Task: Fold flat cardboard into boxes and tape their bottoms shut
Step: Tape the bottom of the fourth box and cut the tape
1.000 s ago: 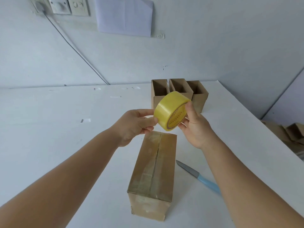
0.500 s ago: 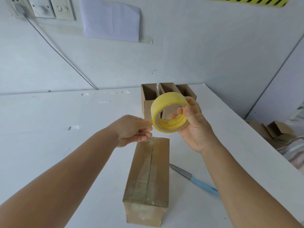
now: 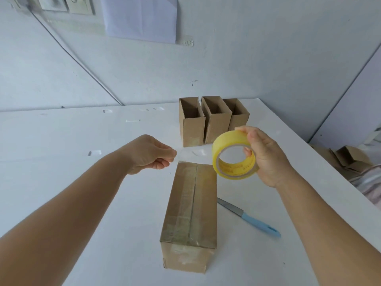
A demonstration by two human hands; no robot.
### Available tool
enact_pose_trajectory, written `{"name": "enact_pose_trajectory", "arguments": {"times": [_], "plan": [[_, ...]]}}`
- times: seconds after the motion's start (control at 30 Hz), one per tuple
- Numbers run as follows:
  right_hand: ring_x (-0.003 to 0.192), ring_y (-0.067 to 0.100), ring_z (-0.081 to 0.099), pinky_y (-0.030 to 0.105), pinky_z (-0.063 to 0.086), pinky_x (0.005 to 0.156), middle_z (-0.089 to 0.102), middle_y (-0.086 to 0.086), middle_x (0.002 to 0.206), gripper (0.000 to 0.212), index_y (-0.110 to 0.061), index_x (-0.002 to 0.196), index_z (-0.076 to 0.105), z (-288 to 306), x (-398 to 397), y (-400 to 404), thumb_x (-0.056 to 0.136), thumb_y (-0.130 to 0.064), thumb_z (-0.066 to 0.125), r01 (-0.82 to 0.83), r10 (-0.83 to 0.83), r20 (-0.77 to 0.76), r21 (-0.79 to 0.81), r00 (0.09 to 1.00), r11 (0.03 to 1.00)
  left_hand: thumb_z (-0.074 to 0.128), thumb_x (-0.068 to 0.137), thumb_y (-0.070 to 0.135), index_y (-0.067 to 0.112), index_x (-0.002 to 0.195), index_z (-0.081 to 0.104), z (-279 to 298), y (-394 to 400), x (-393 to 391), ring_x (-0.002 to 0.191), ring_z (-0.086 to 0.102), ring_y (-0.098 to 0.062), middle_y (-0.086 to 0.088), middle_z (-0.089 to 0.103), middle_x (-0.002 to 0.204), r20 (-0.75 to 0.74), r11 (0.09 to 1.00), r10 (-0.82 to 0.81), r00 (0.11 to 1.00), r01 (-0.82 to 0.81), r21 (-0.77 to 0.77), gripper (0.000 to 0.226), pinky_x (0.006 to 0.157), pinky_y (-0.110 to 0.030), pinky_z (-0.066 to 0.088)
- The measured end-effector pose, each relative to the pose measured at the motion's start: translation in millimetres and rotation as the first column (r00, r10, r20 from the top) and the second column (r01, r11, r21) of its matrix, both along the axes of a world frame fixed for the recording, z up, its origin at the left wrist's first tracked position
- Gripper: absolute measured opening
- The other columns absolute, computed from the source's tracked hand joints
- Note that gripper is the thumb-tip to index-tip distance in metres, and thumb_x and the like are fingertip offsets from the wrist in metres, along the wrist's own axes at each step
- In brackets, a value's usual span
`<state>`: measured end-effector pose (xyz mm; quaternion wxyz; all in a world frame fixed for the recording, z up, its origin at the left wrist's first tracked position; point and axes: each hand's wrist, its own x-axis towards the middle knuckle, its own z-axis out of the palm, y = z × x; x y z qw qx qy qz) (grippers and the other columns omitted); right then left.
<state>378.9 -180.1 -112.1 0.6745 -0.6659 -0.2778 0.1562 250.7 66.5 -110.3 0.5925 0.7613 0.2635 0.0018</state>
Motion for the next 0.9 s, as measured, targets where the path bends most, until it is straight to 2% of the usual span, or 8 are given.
{"name": "enact_pose_trajectory", "arguments": {"times": [0.07, 0.1, 0.2, 0.3, 0.47, 0.67, 0.9], "plan": [[0.080, -0.002, 0.057, 0.018, 0.042, 0.076, 0.066, -0.021, 0.088, 0.017, -0.037, 0.093, 0.072, -1, 3, -7, 0.082, -0.047, 0.064, 0.031, -0.026, 0.060, -0.082, 0.998, 0.996, 0.076, 0.078, 0.013, 0.004, 0.080, 0.075, 0, 4, 0, 0.059, 0.066, -0.008, -0.002, 0.072, 0.067, -0.013, 0.995, -0.027, 1.000, 0.028, 0.095, 0.009, 0.058, -0.018, 0.053], [0.082, -0.002, 0.059, 0.016, 0.043, 0.076, 0.068, -0.018, 0.090, 0.012, -0.039, 0.091, 0.072, -1, 5, -10, 0.082, -0.040, 0.066, 0.057, -0.044, 0.099, -0.133, 0.994, 0.989, 0.076, 0.077, 0.013, 0.004, 0.080, 0.075, 0, 5, 0, 0.060, 0.066, -0.009, -0.002, 0.072, 0.066, -0.014, 0.991, -0.034, 0.999, 0.035, 0.133, 0.010, 0.058, -0.018, 0.053], [0.083, 0.000, 0.062, 0.018, 0.045, 0.075, 0.070, -0.012, 0.092, 0.015, -0.039, 0.090, 0.073, -4, 8, -19, 0.082, -0.028, 0.069, 0.096, -0.057, 0.158, -0.251, 0.986, 0.963, 0.075, 0.078, 0.014, 0.005, 0.080, 0.075, 0, 11, -2, 0.061, 0.067, -0.008, -0.001, 0.072, 0.068, -0.013, 0.983, -0.062, 0.998, 0.063, 0.171, 0.009, 0.058, -0.018, 0.053], [0.084, 0.002, 0.061, 0.020, 0.044, 0.073, 0.069, -0.011, 0.091, 0.014, -0.040, 0.089, 0.073, -11, 7, -21, 0.081, -0.029, 0.069, 0.116, -0.069, 0.162, -0.301, 0.984, 0.947, 0.072, 0.081, 0.014, 0.006, 0.080, 0.074, -4, 10, -2, 0.060, 0.066, -0.007, 0.001, 0.072, 0.067, -0.023, 0.975, -0.085, 0.996, 0.088, 0.205, 0.008, 0.058, -0.018, 0.053], [0.084, -0.006, 0.058, 0.018, 0.041, 0.071, 0.069, -0.017, 0.089, 0.013, -0.038, 0.085, 0.074, -20, 3, -19, 0.086, -0.031, 0.063, 0.158, -0.113, 0.156, -0.316, 0.981, 0.935, 0.066, 0.084, 0.011, 0.008, 0.083, 0.072, -13, 8, 1, 0.064, 0.064, -0.011, 0.000, 0.071, 0.069, -0.032, 0.972, -0.078, 0.996, 0.083, 0.219, 0.007, 0.061, -0.022, 0.052], [0.092, 0.004, 0.059, 0.020, 0.042, 0.071, 0.069, -0.011, 0.094, 0.012, -0.033, 0.086, 0.074, -30, -3, -15, 0.086, -0.031, 0.062, 0.165, -0.129, 0.129, -0.332, 0.983, 0.929, 0.065, 0.085, 0.011, 0.008, 0.086, 0.070, -21, 11, 0, 0.069, 0.063, -0.015, -0.003, 0.069, 0.074, -0.043, 0.971, -0.057, 0.997, 0.065, 0.231, 0.006, 0.066, -0.026, 0.052], [0.090, 0.005, 0.058, 0.020, 0.042, 0.068, 0.068, -0.010, 0.096, 0.012, -0.034, 0.086, 0.073, -34, -2, -13, 0.086, -0.032, 0.062, 0.179, -0.147, 0.120, -0.338, 0.982, 0.924, 0.064, 0.086, 0.013, 0.009, 0.086, 0.069, -26, 13, 3, 0.066, 0.061, -0.013, -0.001, 0.069, 0.072, -0.041, 0.968, -0.070, 0.997, 0.078, 0.240, 0.006, 0.064, -0.024, 0.050]]}}
